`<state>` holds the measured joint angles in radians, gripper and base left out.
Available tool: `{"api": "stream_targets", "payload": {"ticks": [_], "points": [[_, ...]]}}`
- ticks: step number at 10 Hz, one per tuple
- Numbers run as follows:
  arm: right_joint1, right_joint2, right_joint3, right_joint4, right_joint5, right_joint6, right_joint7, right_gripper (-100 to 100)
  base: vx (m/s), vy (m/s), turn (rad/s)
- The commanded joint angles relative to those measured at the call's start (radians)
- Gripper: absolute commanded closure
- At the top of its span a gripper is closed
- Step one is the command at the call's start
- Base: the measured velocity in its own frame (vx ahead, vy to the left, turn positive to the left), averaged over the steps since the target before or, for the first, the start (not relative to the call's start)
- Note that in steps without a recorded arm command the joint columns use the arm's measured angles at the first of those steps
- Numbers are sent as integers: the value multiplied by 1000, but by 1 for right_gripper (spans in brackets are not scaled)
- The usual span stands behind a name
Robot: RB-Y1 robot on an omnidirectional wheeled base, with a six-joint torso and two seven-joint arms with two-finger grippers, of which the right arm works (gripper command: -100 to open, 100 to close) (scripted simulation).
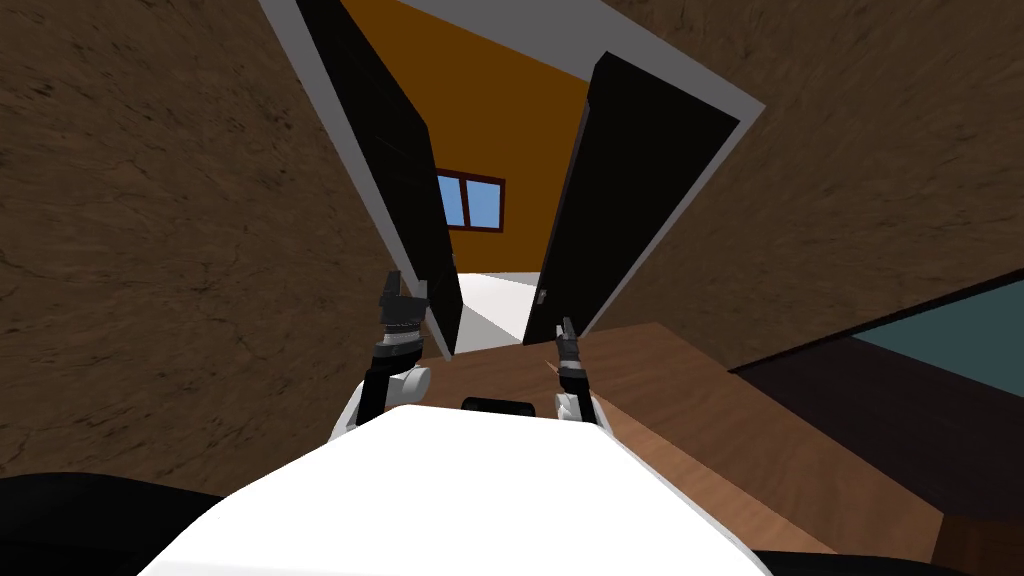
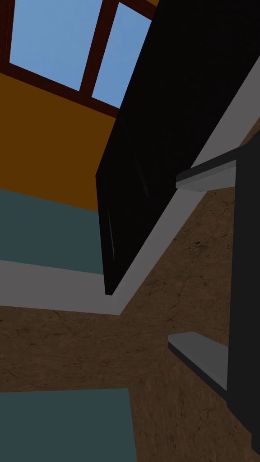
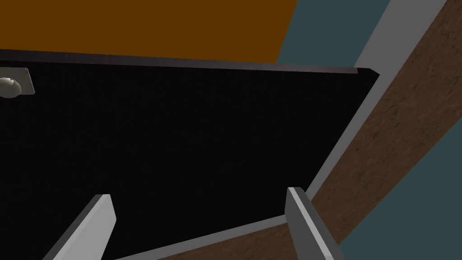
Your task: Push the door open
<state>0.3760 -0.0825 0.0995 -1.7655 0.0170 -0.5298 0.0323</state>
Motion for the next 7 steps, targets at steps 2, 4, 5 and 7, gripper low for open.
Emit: {"api": "stream_targets", "payload": {"ticks": [2, 4, 5, 7], "points": [[-23, -2, 2, 61, -3, -13, -4, -100, 59, -47, 23], [-44, -3, 7, 122, -7, -28, -9, -100, 88, -65, 59], [-55, -3, 9, 152, -8, -35, -11, -100, 83, -84, 59], [-76, -4, 14, 214, -12, -50, -16, -100, 88, -82, 57]]}}
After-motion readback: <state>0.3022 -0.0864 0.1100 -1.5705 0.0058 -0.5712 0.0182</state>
